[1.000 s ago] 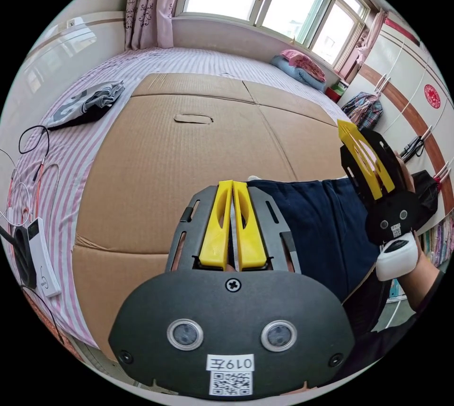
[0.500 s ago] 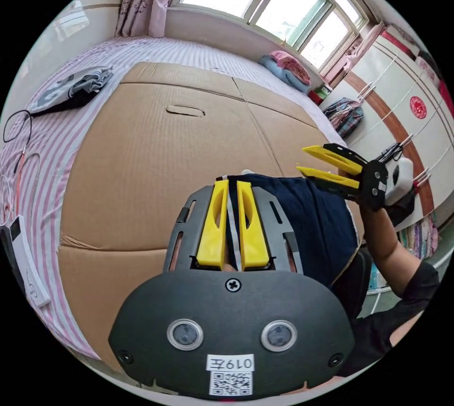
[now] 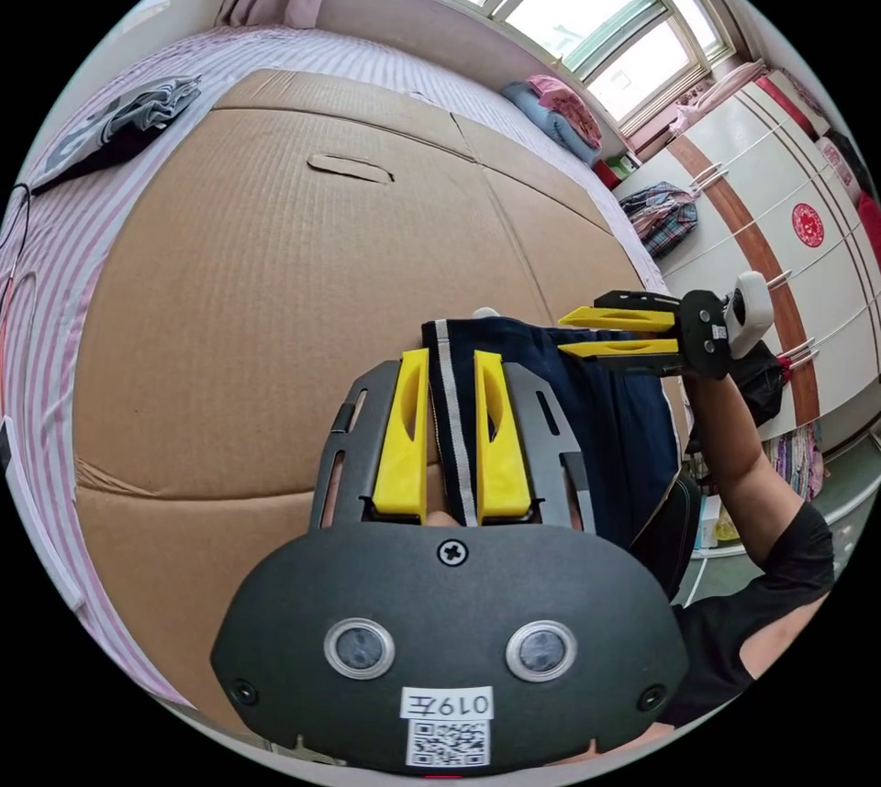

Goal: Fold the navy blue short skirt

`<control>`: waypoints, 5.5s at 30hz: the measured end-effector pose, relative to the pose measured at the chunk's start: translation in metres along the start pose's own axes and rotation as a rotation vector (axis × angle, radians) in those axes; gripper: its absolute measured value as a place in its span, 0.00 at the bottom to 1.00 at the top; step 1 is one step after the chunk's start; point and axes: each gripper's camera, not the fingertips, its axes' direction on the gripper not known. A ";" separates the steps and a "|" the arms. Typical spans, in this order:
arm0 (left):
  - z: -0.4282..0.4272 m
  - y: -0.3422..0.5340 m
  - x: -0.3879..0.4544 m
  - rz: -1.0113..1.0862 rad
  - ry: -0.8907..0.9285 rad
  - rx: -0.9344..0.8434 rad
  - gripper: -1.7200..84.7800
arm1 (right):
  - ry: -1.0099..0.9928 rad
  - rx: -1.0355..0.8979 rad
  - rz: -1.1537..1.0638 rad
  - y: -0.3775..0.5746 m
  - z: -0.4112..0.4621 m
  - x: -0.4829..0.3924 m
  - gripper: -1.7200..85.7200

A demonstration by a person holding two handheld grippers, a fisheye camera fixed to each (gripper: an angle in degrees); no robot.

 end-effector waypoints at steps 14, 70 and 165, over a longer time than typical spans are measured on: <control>0.007 -0.002 -0.005 -0.038 -0.001 0.007 0.08 | -0.019 -0.016 0.000 -0.001 -0.052 0.036 0.03; -0.092 -0.037 0.126 0.076 -0.126 0.219 0.04 | 0.069 -0.109 0.224 0.144 -0.277 0.042 0.01; 0.015 -0.163 0.544 0.377 -0.018 -0.045 0.03 | -0.443 0.200 0.773 0.526 -0.399 0.281 0.08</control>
